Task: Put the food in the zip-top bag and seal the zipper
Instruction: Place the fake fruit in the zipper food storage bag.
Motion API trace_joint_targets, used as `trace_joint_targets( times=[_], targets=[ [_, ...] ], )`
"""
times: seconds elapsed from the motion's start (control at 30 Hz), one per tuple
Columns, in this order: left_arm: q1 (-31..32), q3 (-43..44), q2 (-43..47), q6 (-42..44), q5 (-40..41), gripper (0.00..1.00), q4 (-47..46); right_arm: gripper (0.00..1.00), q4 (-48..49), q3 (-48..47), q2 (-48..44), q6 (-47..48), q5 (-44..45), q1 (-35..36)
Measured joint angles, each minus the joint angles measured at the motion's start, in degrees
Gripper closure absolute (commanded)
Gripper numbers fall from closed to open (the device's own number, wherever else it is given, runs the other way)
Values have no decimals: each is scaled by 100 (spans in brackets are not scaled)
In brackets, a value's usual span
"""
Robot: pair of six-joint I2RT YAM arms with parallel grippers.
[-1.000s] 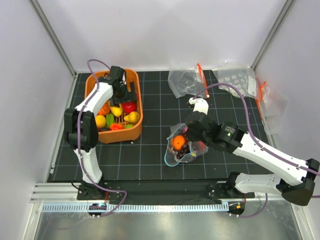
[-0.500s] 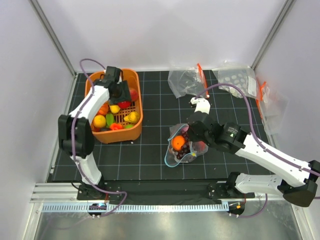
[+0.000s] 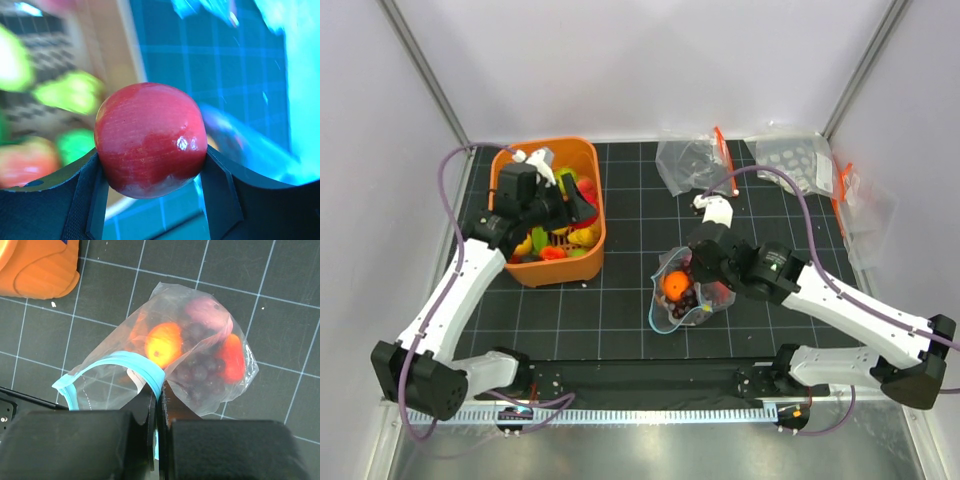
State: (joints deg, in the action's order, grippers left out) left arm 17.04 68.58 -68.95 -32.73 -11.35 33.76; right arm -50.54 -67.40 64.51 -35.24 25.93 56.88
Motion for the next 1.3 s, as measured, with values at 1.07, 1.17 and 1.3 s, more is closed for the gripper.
trace_joint_targets(
  times=[1.07,1.17,1.3],
  targets=[
    [3884,-1447,107,-811,103,62,-1464,99,-4,-538,505,-70,-321,-11],
    [3884,-1408,-262,-907,553,59,-1364,99,-13,-538,481,-83,-363,-11],
    [3884,-1082,-570,-935,1086,55,-1222,99,-24,-538,437,-92,-389,-11]
  ],
)
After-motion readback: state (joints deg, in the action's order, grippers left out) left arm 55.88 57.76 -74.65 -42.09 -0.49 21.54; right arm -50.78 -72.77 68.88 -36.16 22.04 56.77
